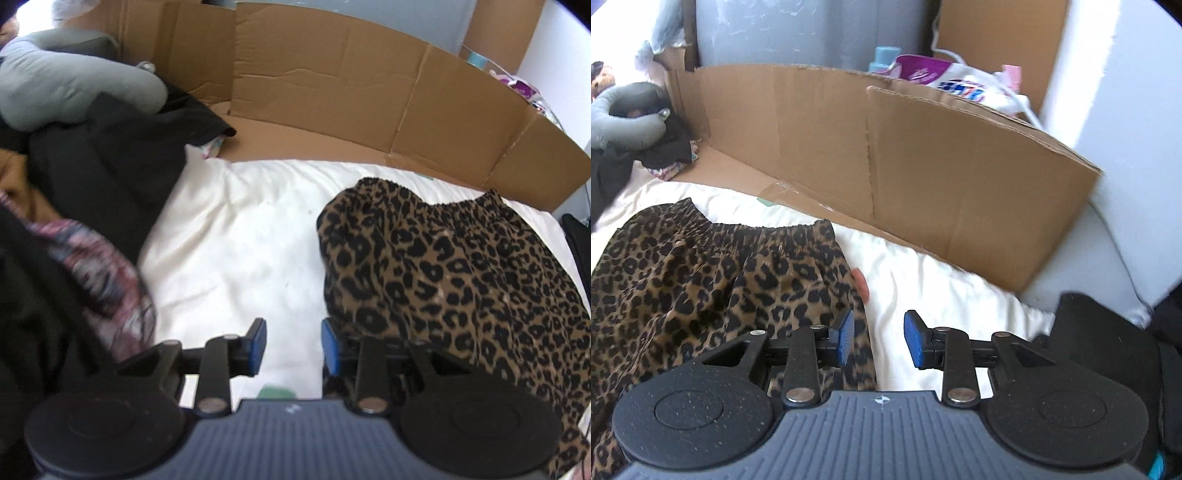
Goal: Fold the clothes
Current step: 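Move both open grippers to the trouser legs' hem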
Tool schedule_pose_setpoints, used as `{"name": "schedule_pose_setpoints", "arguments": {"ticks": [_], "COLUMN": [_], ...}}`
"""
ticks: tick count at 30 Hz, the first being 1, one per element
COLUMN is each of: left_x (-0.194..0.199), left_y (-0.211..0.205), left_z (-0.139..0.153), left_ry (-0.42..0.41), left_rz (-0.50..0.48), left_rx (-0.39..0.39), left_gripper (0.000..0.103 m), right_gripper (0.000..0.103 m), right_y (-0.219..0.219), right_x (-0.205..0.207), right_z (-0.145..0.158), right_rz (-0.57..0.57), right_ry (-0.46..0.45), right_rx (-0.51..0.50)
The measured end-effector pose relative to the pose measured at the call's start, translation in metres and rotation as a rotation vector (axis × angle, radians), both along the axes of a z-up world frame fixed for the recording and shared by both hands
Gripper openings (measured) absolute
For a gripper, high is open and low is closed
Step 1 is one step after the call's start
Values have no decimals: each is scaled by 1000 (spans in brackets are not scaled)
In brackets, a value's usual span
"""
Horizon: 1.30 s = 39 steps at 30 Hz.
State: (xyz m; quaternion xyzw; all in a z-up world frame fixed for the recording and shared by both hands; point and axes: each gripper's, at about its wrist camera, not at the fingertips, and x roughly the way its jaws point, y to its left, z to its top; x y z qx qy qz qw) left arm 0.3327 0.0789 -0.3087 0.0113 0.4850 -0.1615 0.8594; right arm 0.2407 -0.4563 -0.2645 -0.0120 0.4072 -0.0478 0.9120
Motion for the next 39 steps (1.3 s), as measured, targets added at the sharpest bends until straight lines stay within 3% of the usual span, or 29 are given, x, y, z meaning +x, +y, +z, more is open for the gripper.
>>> {"name": "schedule_pose_setpoints", "arguments": {"ticks": [14, 18, 22, 25, 27, 39], "left_x": [-65, -77, -85, -91, -92, -97], "left_y": [37, 48, 54, 56, 53, 35], "left_z": [4, 10, 3, 3, 1, -35], "left_ry": [0, -2, 11, -3, 1, 71], "left_rz": [120, 214, 278, 335, 331, 270], "left_rx": [-8, -87, -115, -132, -164, -99], "left_gripper": [34, 34, 33, 33, 33, 33], "right_gripper": [37, 37, 37, 37, 37, 37], "right_y": [-16, -17, -11, -13, -12, -8], "right_x": [-105, -125, -136, -145, -152, -157], "right_z": [-19, -25, -35, -42, -45, -66], "right_rz": [-179, -240, -239, -292, -310, -312], "right_ry": [39, 23, 47, 72, 70, 108], "right_rx": [4, 40, 48, 123, 152, 194]}}
